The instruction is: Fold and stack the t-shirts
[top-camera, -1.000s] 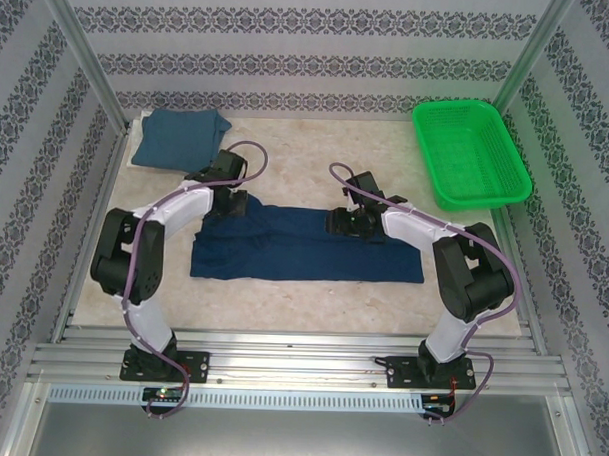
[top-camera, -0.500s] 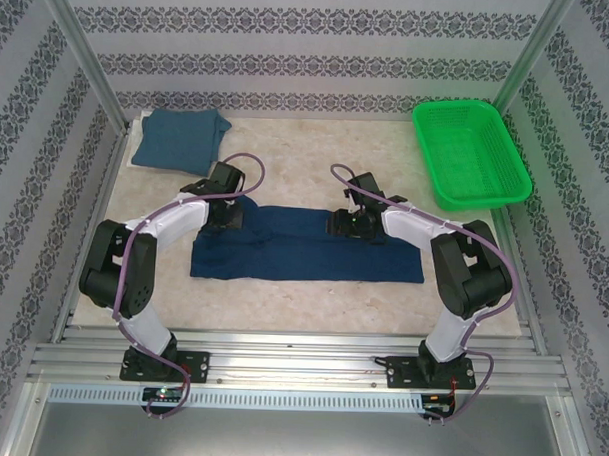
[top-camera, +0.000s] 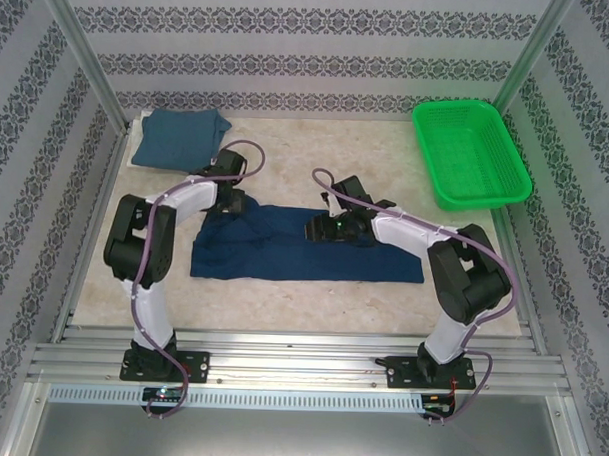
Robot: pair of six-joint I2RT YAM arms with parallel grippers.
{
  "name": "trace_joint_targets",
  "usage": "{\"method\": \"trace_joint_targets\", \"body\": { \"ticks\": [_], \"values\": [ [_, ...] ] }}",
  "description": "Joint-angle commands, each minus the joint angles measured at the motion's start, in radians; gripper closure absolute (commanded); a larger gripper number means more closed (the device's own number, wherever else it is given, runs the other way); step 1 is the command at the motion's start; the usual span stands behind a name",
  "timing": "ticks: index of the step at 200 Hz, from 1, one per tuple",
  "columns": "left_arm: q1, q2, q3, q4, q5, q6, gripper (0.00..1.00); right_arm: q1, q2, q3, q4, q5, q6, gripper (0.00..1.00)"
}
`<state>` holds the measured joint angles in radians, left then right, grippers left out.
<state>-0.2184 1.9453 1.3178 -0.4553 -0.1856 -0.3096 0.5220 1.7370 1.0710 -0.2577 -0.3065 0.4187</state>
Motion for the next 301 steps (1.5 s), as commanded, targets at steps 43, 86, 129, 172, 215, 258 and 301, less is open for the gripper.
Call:
{"method": "trace_joint_targets", "body": {
  "ticks": [43, 86, 129, 172, 215, 258, 301],
  "values": [
    [0.124, 0.166, 0.233, -0.155, 0.073, 0.002, 0.38, -0.004, -0.076, -0.023, -0.020, 0.010, -0.031, 0.41],
    [0.146, 0.092, 0.254, -0.168, 0.109, -0.034, 0.27, -0.007, -0.081, -0.027, -0.040, 0.022, -0.029, 0.41],
    [0.096, -0.143, 0.121, -0.152, 0.115, -0.017, 0.00, -0.010, -0.083, -0.039, -0.031, 0.020, -0.033, 0.41],
    [0.012, -0.153, 0.094, -0.182, 0.143, 0.025, 0.12, -0.037, -0.100, -0.070, -0.016, 0.004, -0.034, 0.41],
    [-0.037, -0.035, 0.170, -0.229, 0.161, 0.020, 0.34, -0.042, -0.116, -0.084, -0.018, 0.002, -0.040, 0.41],
    [-0.077, -0.004, 0.154, -0.266, 0.134, 0.010, 0.39, -0.049, -0.126, -0.103, -0.016, 0.001, -0.043, 0.41],
    [-0.089, -0.032, 0.096, -0.238, 0.140, 0.000, 0.54, -0.063, -0.132, -0.116, -0.005, -0.007, -0.040, 0.41]
  ]
}}
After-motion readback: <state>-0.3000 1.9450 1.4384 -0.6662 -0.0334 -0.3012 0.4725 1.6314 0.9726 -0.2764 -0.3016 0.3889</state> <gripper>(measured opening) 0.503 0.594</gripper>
